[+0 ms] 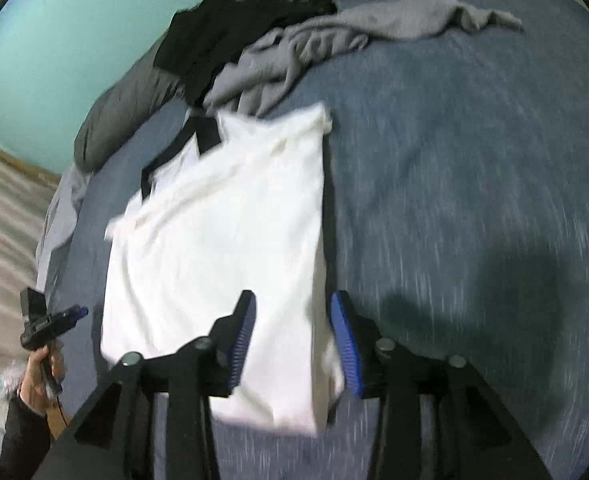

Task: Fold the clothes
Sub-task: 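Open both tools, releasing the folded hem onto the shirt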

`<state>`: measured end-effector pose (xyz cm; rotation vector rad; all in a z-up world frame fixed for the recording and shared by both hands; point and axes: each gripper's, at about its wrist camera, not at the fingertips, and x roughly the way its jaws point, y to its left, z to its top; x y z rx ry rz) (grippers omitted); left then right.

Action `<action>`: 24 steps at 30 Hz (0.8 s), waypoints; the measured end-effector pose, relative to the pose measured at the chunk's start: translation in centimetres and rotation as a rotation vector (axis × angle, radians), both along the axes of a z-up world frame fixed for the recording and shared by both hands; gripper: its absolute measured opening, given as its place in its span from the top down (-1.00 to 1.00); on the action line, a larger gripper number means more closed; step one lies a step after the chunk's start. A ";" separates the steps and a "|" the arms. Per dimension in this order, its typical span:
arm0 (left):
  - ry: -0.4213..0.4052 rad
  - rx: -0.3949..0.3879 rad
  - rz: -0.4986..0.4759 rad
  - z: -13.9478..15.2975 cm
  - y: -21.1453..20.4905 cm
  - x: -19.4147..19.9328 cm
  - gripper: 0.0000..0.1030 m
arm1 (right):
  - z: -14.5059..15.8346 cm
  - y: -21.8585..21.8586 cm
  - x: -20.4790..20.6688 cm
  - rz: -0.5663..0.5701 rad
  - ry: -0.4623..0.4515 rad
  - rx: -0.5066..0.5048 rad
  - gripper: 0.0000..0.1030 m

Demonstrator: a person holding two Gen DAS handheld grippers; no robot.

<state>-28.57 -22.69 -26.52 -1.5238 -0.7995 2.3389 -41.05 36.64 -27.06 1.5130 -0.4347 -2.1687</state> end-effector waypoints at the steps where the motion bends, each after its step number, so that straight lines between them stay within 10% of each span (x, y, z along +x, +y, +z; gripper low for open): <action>1: -0.005 -0.003 -0.011 -0.1 0.4 1.0 0.17 | -0.2 0.0 0.6 0.004 -0.004 0.004 0.18; 15: -0.055 -0.006 -0.044 -2.7 2.8 6.5 0.17 | -3.0 0.0 6.1 0.068 -0.037 0.050 0.18; 24: -0.057 -0.008 -0.060 -4.0 3.8 6.3 0.20 | -3.7 -0.8 6.5 0.104 -0.020 0.083 0.90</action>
